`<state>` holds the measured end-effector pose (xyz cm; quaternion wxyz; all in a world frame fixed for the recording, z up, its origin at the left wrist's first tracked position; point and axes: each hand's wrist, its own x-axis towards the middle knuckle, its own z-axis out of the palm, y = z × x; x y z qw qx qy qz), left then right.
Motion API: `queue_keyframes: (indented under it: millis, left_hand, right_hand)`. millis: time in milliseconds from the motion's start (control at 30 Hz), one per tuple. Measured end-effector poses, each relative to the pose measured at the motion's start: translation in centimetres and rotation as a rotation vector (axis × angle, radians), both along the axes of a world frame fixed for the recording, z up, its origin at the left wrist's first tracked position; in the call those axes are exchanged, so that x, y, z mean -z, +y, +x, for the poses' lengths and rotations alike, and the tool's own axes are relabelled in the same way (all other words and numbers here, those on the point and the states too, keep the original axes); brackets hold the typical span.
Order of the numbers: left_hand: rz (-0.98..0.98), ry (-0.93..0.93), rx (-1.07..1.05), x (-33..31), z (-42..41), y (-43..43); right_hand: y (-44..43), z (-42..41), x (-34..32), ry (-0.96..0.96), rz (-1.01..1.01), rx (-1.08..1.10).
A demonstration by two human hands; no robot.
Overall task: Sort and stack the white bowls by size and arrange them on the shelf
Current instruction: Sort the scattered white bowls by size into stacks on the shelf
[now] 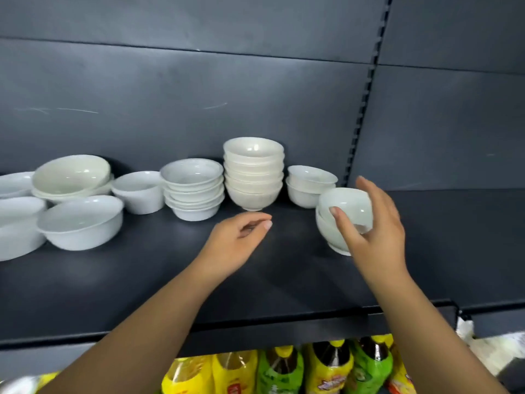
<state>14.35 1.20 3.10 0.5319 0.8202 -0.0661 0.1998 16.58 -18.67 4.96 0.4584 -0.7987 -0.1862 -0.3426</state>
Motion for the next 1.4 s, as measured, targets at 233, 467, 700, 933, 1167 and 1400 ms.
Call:
queue_keyframes:
  millis: [233, 467, 700, 933, 1167, 1400]
  left_hand:
    - [-0.047, -0.079, -0.239, -1.0, -9.0, 13.1]
    - [0.268, -0.061, -0.401, 1.6, -15.6, 23.4]
    - [0.589, 0.001, -0.4, 4.8, -16.8, 25.8]
    - [0.658, -0.017, -0.403, 4.9, -16.7, 25.6]
    - [0.306, 0.049, -0.448, 3.5, -15.3, 25.3]
    - [0.031, 0.261, -0.213, 2.3, -11.0, 21.9]
  right_hand:
    - [14.7, -3.6, 0.1, -0.076, -0.132, -0.266]
    - [28.5, -5.0, 2.5, 0.15, -0.219, -0.384]
    - [34.0, -4.0, 2.9, 0.457, -0.159, -0.414]
    - [33.6, -4.1, 3.4, 0.618, -0.042, -0.39]
    - [30.6, -4.7, 3.3, 0.544, -0.046, -0.329]
    - [23.1, -4.9, 3.8, 0.53, 0.058, -0.314]
